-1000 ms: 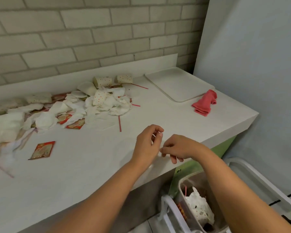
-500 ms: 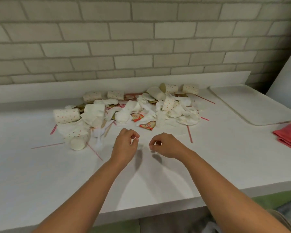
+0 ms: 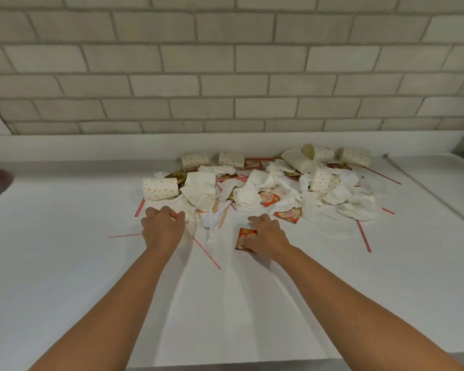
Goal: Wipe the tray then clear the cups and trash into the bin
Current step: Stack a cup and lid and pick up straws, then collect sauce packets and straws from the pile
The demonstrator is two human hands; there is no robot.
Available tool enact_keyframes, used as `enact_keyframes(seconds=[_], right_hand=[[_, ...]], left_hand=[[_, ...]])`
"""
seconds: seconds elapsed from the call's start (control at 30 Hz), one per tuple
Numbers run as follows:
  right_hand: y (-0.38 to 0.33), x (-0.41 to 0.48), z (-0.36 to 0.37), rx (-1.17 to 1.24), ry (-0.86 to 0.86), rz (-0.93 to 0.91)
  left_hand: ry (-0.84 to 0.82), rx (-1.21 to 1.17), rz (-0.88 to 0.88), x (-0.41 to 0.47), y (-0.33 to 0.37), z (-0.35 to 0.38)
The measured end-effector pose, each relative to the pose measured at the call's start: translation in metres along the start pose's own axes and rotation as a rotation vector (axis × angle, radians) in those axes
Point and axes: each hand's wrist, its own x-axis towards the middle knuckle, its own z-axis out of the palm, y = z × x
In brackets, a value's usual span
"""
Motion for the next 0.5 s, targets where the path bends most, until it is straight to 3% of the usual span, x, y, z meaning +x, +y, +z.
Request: enact_keyframes(seconds=[0.2,0.37,0.5], right_hand=[[-0.004,0.017,0.000,-0.066,-0.095,0.092],[-0.017,0.027,-0.008,-0.027,-0.143,0.046],[-0.038,0.037,-0.019,0.201,-0.014,0.006]], left_hand=[[-0.181,0.003,-0.147,0.017,-0.007,0.008],[-0.274,-0.081,-0.164,0.026,-0.013,0.006],[-0.319,-0.180,-0.169,0.028,-0.018,0.003]])
